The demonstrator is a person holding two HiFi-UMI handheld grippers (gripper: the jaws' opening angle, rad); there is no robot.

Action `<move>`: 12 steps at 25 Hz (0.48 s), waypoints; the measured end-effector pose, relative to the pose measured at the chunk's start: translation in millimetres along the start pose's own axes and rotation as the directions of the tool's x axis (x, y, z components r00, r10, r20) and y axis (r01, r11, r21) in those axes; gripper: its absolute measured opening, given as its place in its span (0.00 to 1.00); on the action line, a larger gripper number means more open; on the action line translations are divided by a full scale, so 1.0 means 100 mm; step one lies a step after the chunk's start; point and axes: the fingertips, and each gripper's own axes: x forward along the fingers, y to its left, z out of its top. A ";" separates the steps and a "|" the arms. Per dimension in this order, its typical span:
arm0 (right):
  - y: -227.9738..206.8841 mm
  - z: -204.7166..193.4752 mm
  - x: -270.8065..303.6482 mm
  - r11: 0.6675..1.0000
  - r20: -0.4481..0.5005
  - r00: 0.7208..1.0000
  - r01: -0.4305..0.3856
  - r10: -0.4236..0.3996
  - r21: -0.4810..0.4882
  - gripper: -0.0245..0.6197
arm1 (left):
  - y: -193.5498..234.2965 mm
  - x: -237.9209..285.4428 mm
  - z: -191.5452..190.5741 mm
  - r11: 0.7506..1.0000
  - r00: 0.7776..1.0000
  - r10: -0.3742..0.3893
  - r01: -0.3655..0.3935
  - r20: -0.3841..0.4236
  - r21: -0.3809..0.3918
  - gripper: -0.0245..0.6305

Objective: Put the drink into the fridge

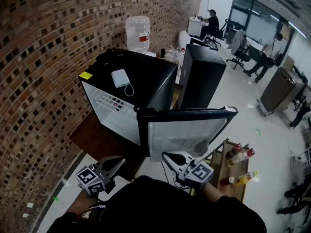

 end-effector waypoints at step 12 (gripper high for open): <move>-0.35 -0.13 -0.68 0.993 0.036 0.993 0.116 -0.116 0.020 0.04 | -0.40 0.71 -0.24 0.992 0.988 -0.118 0.121 -0.096 0.026 0.04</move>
